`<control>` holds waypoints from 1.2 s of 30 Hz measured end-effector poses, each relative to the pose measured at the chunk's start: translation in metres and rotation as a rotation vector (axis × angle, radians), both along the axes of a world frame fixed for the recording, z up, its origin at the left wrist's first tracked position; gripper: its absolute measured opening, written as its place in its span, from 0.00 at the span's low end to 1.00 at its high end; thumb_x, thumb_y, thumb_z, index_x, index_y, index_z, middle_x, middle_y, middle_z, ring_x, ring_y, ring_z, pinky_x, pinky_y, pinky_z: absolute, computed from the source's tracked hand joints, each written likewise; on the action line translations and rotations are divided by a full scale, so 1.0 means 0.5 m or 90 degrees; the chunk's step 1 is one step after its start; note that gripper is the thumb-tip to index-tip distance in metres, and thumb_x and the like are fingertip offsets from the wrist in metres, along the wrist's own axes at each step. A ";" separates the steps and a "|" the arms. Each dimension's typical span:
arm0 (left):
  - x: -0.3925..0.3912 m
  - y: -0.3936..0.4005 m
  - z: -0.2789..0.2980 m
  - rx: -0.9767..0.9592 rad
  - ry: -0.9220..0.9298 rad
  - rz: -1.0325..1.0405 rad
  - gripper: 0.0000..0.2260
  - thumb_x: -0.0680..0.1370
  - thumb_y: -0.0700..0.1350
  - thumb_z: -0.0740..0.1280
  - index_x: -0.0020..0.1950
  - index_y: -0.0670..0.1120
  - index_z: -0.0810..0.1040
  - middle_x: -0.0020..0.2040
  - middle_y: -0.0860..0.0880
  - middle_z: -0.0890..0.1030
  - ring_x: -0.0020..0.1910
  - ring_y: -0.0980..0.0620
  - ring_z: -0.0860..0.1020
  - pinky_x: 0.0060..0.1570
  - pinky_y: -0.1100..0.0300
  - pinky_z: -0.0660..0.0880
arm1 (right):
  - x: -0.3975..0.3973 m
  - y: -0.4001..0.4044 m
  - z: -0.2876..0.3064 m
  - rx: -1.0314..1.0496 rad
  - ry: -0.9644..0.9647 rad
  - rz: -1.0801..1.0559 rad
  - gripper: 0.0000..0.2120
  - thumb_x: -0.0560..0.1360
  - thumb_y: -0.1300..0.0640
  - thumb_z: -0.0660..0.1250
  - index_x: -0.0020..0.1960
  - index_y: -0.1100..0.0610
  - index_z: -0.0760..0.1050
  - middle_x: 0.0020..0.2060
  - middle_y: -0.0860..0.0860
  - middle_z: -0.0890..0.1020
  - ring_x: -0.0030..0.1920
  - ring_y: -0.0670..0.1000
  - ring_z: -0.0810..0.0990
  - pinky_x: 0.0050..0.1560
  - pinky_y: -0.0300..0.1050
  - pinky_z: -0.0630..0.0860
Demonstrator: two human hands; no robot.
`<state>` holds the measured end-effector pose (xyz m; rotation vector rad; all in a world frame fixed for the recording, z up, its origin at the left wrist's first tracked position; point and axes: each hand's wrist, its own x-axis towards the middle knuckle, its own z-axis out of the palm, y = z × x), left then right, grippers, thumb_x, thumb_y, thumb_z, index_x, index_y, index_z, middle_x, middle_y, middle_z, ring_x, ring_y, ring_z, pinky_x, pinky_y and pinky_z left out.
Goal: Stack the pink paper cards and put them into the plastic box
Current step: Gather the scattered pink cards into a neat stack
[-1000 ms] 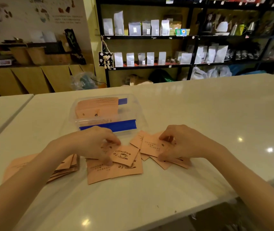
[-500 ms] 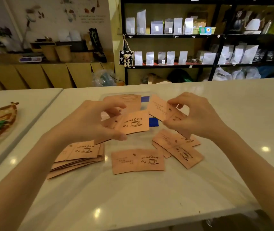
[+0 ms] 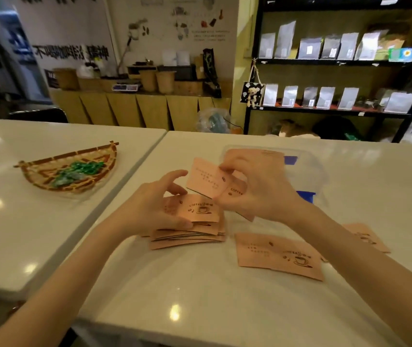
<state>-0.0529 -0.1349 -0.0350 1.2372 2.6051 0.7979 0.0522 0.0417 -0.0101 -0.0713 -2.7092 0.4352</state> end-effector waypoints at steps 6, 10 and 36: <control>-0.007 -0.031 -0.042 0.135 -0.133 0.030 0.46 0.62 0.47 0.76 0.70 0.60 0.49 0.68 0.49 0.69 0.58 0.54 0.72 0.55 0.58 0.73 | -0.039 -0.055 -0.041 0.028 -0.066 0.080 0.29 0.67 0.40 0.67 0.64 0.52 0.69 0.57 0.50 0.76 0.57 0.48 0.69 0.56 0.41 0.66; -0.006 -0.039 -0.039 0.118 -0.118 0.041 0.48 0.61 0.48 0.76 0.71 0.58 0.47 0.70 0.53 0.64 0.59 0.58 0.68 0.53 0.68 0.68 | -0.045 -0.072 -0.066 0.040 -0.119 0.097 0.31 0.67 0.40 0.65 0.66 0.52 0.66 0.60 0.49 0.74 0.59 0.48 0.67 0.58 0.44 0.69; 0.165 0.205 -0.036 -0.206 0.105 -0.336 0.39 0.65 0.67 0.63 0.71 0.57 0.52 0.75 0.58 0.48 0.72 0.56 0.49 0.69 0.59 0.53 | 0.303 0.147 -0.109 -0.004 -0.146 -0.295 0.35 0.67 0.34 0.61 0.67 0.53 0.64 0.66 0.48 0.70 0.66 0.49 0.63 0.63 0.45 0.64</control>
